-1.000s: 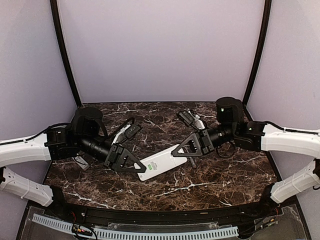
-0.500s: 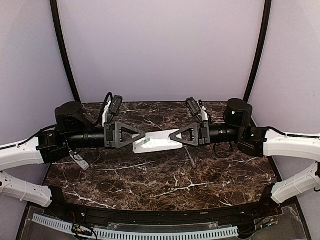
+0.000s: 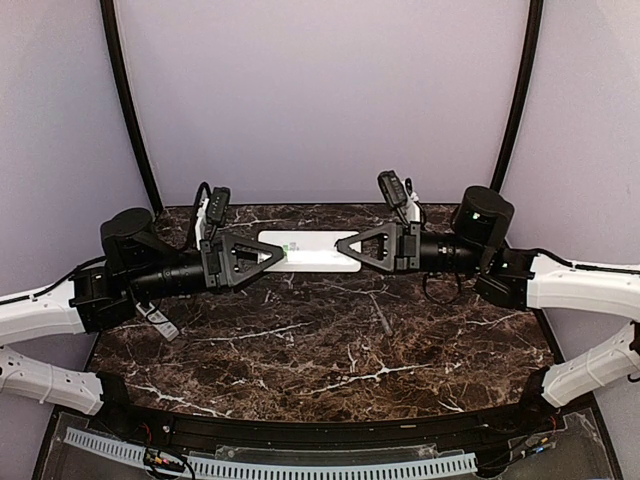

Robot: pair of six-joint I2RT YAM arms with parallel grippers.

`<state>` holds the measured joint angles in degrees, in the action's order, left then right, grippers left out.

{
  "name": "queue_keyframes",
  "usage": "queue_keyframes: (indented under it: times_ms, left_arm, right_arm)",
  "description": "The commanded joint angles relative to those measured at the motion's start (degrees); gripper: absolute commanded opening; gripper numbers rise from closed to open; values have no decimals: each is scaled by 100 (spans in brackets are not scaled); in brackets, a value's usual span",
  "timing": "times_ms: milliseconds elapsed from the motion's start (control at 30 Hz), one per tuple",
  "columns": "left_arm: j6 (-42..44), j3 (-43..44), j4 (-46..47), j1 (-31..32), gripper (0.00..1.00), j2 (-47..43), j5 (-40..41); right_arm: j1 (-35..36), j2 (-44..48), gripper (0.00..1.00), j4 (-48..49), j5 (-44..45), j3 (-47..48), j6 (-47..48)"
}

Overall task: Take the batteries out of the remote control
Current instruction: Pass from the right arm to the left

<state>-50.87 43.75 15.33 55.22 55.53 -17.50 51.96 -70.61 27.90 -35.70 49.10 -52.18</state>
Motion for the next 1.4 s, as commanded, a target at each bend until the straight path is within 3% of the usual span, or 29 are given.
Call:
queue_keyframes:
  times_ms: [0, 167, 533, 700, 867, 1133, 1367]
  left_arm:
    - [-105, -45, 409, -19, 78, 86, -110]
    - [-130, 53, 555, -18, 61, 281, -195]
    - [-288, 9, 834, -20, 37, 375, -257]
    - [-405, -58, 981, -16, 19, 424, -315]
    - [-457, -57, 1086, -20, 3, 498, -372]
    - [-415, 12, 1196, -20, 0, 620, -573]
    - [-399, -91, 1137, -26, 0, 336, -306]
  right_arm:
    - [118, -23, 0, 246, 143, 223, 13]
    - [182, -69, 0, 248, 208, 188, -19]
    - [233, -298, 0, 259, 246, 250, -49]
    - [239, -342, 0, 286, 272, 266, -72]
    - [244, -390, 10, 252, 266, 301, -73]
    - [242, -463, 24, 230, 218, 375, -64]
    - [244, -304, 46, -19, 369, 399, 66]
